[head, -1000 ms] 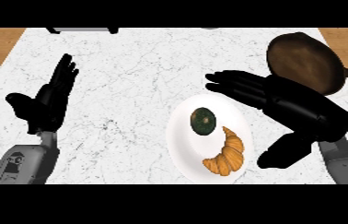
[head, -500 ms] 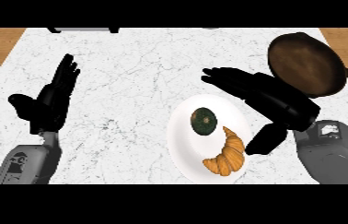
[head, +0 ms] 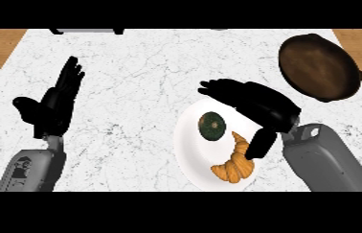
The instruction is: Pick the squash from the plate and place it in the pan
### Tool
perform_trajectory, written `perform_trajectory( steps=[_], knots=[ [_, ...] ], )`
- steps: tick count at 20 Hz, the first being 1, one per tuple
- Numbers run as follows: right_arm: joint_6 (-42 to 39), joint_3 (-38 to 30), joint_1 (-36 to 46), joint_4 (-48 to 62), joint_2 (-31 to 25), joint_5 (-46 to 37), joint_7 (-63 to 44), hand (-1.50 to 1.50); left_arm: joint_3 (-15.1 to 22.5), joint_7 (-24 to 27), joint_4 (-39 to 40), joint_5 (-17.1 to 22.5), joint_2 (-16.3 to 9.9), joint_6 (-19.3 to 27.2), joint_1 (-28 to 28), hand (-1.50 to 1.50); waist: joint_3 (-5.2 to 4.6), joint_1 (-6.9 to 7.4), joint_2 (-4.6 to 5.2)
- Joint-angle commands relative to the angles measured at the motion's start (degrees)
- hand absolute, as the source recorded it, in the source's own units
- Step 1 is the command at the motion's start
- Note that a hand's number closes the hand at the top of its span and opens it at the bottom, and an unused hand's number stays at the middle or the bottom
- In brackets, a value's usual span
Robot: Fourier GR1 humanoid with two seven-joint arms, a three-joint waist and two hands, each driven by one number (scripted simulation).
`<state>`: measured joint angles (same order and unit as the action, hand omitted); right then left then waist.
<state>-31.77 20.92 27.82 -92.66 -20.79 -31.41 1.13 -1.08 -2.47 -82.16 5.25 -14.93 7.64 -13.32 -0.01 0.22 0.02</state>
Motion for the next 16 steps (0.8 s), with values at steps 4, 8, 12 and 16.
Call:
perform_trajectory(
  steps=[4,8,12,16],
  knots=[
    [-4.06,0.21,-1.70,-0.99,1.25,-5.64,2.11,-1.50,-0.90,1.56,3.79,-2.09,2.05,-0.30,-2.19,0.00,0.00,-0.30,-0.02],
    [-3.23,0.62,-0.82,1.64,4.45,-10.40,3.00,-1.50,-1.21,-1.57,-2.40,-1.93,1.61,-1.75,1.20,0.00,0.01,-0.08,-0.03],
    [-0.79,3.53,0.98,5.30,4.03,-16.50,1.60,-1.50,-0.98,-3.88,-2.76,-2.73,1.82,-0.24,-1.51,0.00,0.02,-0.02,-0.02],
    [-4.54,3.22,1.62,5.07,4.79,-18.69,0.53,-1.50,-1.56,-1.36,0.68,-3.18,2.77,-1.01,-0.59,0.00,0.00,-0.18,-0.01]
  ],
)
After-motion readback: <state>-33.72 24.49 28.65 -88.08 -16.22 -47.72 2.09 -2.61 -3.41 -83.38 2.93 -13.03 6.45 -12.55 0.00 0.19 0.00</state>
